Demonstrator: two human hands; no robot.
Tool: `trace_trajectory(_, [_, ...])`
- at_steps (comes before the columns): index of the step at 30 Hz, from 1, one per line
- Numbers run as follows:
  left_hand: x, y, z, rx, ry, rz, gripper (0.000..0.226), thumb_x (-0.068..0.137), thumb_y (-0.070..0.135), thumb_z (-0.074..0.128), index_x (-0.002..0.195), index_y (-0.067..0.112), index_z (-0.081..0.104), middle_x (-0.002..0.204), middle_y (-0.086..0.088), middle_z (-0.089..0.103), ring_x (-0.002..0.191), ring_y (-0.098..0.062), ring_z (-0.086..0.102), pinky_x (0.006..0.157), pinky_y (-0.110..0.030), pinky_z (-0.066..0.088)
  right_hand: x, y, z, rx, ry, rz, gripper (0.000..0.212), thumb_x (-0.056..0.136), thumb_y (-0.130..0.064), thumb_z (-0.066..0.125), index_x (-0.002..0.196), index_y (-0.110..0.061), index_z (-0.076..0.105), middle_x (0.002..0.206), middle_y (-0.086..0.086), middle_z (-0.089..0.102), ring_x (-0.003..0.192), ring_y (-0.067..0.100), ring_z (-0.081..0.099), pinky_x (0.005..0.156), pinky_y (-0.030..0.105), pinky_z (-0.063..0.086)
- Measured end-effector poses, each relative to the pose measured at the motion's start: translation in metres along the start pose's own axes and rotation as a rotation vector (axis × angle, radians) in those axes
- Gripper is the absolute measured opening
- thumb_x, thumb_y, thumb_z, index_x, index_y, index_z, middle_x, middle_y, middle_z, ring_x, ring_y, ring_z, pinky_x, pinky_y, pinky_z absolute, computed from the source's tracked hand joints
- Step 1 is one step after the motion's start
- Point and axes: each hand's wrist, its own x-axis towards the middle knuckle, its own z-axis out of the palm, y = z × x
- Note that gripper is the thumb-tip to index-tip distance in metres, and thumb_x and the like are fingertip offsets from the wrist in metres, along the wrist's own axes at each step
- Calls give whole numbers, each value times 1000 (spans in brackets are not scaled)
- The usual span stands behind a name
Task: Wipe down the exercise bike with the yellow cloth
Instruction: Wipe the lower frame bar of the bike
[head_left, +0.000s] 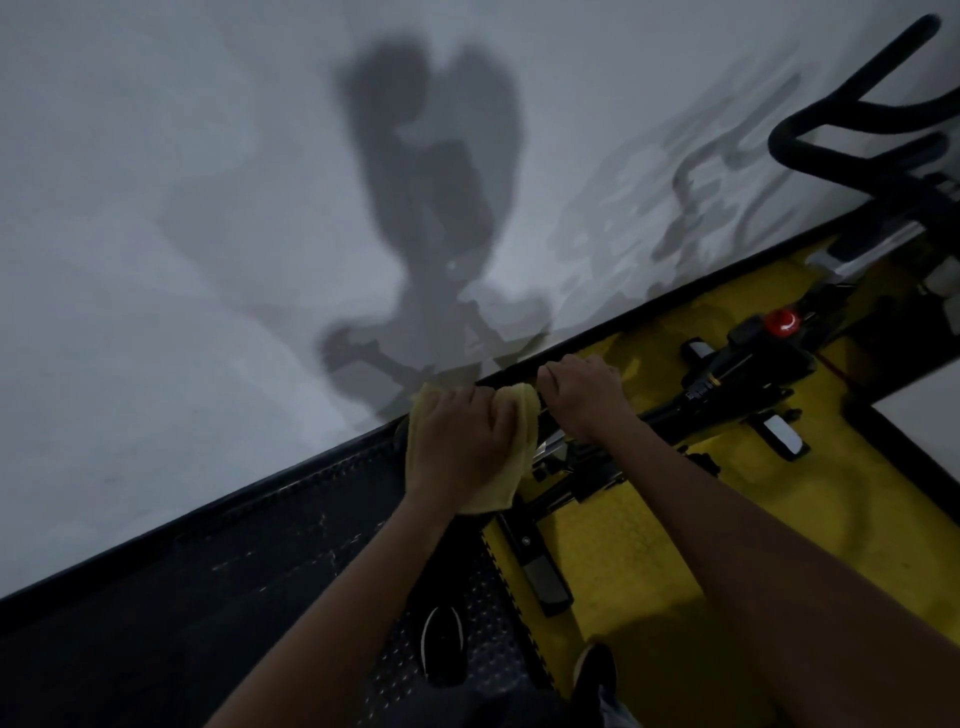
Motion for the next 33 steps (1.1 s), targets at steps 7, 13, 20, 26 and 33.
trace_trajectory(7, [12,-48,-1,-158,-144,-295,48,102,48,28,96,17,64,105,-7,67,85,-25,57,70,-33,39,0,0,0,-3,18,-25,48,109,-41,23,111,-13,62,113,9,60,114,34,48,99,45,35])
trace_trajectory(13, [44,9,0,-40,-256,-323,50,99,42,28,86,11,65,92,-8,69,75,-26,58,66,-32,35,0,0,-2,-10,-9,-4,43,109,-39,24,105,-14,59,113,11,58,114,35,47,96,45,35])
trace_trajectory(20, [-13,-51,1,-182,-25,39,45,101,57,36,124,25,58,117,4,63,104,-18,56,90,-35,44,-3,-1,-2,-10,7,-26,43,108,-39,25,108,-13,60,113,10,59,113,34,49,96,44,36])
trace_trajectory(26, [26,-19,3,-13,-114,-376,55,97,43,25,77,12,65,77,-6,65,65,-24,55,64,-33,43,-2,-3,-3,-15,-5,-5,44,108,-40,25,110,-15,61,117,9,59,116,33,47,98,44,34])
trace_trajectory(33, [-12,-8,5,-100,94,25,37,101,48,39,111,21,64,106,4,67,97,-18,59,90,-33,42,-3,-3,-2,-3,1,-16,43,109,-38,24,105,-15,59,118,9,58,116,33,46,96,44,34])
